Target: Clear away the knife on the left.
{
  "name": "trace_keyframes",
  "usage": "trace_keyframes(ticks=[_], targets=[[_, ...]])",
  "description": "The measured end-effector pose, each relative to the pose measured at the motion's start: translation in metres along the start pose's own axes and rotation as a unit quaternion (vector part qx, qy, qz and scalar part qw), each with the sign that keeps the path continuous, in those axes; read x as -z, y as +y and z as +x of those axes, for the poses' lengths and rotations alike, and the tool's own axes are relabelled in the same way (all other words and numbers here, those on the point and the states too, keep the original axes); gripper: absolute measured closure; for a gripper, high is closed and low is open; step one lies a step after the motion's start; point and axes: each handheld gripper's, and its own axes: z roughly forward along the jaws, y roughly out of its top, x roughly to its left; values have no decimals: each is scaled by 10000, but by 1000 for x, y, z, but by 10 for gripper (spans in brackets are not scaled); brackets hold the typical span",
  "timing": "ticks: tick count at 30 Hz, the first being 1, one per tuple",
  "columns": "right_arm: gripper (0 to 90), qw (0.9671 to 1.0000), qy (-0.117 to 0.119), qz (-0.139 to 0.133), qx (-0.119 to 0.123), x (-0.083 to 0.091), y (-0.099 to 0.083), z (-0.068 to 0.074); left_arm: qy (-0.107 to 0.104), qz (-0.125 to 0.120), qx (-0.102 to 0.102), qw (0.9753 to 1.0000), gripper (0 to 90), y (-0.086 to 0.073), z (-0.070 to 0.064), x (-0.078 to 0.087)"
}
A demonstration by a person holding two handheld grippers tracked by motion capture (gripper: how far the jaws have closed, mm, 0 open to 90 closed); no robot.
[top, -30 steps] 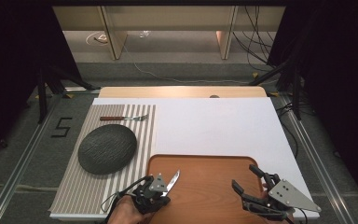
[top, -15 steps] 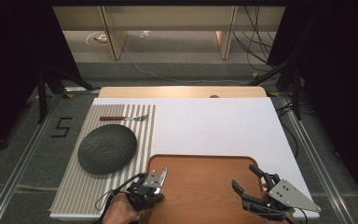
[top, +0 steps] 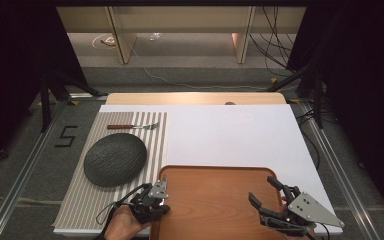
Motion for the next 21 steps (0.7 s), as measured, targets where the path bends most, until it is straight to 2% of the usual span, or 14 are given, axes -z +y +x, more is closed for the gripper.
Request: trace_keyframes(ticks=[5, 8, 12, 15, 17, 21], targets=[[265, 10000, 0, 0, 3, 0, 0, 0, 51, -32, 6, 10000, 897, -1, 2, 3], [265, 10000, 2, -1, -4, 0, 0, 0, 26, -209, 40, 9998, 885, 0, 2, 6], [265, 10000, 2, -5, 1, 0, 0, 0, -25, -515, 122, 9986, 731, 1, 1, 11], [265, 10000, 5, -3, 0, 0, 0, 0, -29, -808, 183, 9966, 578, 3, 0, 14], [265, 10000, 6, -2, -4, 0, 0, 0, -47, -1062, 141, 9942, 499, 3, 0, 17], [265, 10000, 7, -5, 0, 0, 0, 0, 23, -1549, 119, 9879, 400, 3, -1, 23]])
